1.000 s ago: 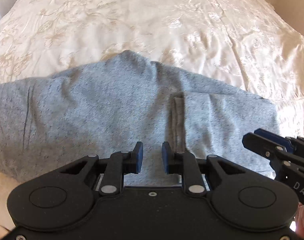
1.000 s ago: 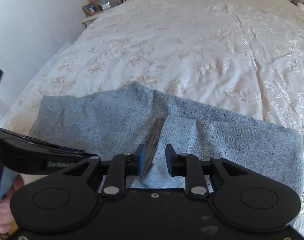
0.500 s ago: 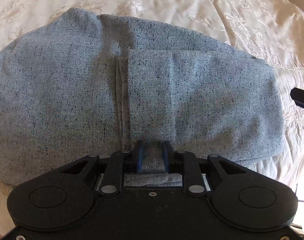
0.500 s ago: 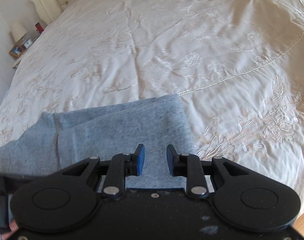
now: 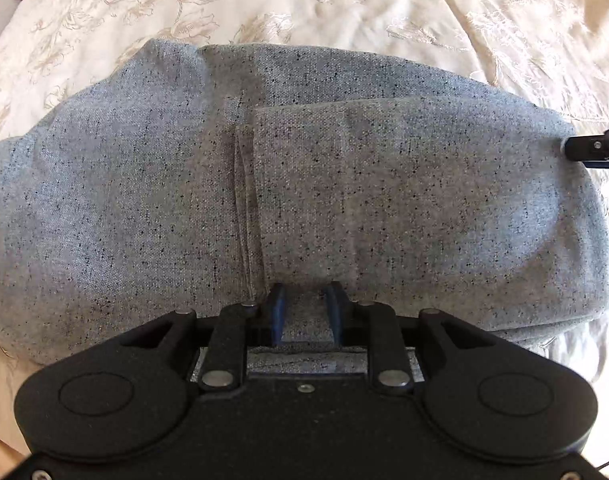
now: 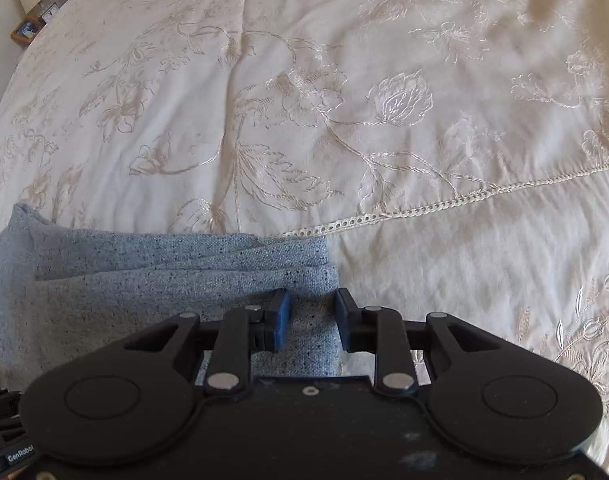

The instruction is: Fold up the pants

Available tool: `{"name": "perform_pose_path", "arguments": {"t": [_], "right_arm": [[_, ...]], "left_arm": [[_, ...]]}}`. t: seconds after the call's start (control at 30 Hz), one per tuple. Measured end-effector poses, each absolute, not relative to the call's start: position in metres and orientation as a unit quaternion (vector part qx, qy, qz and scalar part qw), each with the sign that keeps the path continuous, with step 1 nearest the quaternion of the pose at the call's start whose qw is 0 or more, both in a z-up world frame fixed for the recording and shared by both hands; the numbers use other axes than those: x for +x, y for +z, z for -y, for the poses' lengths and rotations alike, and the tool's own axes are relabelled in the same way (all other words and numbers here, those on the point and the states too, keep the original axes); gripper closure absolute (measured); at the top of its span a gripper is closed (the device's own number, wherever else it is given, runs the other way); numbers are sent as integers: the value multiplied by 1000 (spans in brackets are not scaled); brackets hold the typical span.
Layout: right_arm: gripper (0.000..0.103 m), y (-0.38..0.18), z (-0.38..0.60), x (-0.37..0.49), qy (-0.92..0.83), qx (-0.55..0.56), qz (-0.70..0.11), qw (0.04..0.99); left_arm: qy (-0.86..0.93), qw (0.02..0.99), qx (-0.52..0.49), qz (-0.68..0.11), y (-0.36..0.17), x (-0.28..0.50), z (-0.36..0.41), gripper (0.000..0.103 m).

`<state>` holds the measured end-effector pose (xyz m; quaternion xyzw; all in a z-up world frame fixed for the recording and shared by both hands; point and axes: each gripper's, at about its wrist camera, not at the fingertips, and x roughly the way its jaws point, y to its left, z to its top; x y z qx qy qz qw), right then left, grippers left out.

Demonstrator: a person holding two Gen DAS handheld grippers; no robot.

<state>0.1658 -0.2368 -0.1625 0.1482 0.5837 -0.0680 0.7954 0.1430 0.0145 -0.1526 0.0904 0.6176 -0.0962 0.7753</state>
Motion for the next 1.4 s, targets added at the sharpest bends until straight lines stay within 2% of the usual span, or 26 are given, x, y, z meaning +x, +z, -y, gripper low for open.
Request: {"name": "perform_pose_path", "arguments": {"t": [0.2,0.37,0.5,0.53,0.73,0.93,1.2,1.4], "right_arm": [[75,-130,241,114,-37,193,-558,806],[75,-153,230,64,-14,175,-611,772],[75,-156,228,47,-11,172,-610,774],[75,-153,229,47,-12,174,-608,775],[75,-124,231,52,-23,161,-560,812],[75,-96,214,62,-15,154,-530,834],[75,-80,125,83,-8,170,-529,831],[75,-79,35,116,26,145,-528,836]], "left_arm": [[-74,778,83,-618,-154,142,-5,69],[-64,776,81,-622,-152,146,-2,69],[-61,777,76,-622,-142,150,-2,66],[-59,779,73,-620,-138,149,-4,64],[-27,791,37,-611,-103,141,-60,64],[8,794,20,-608,-100,156,-139,64],[-30,763,43,-645,-137,170,-184,63],[-117,778,73,-613,-120,157,-195,63]]}}
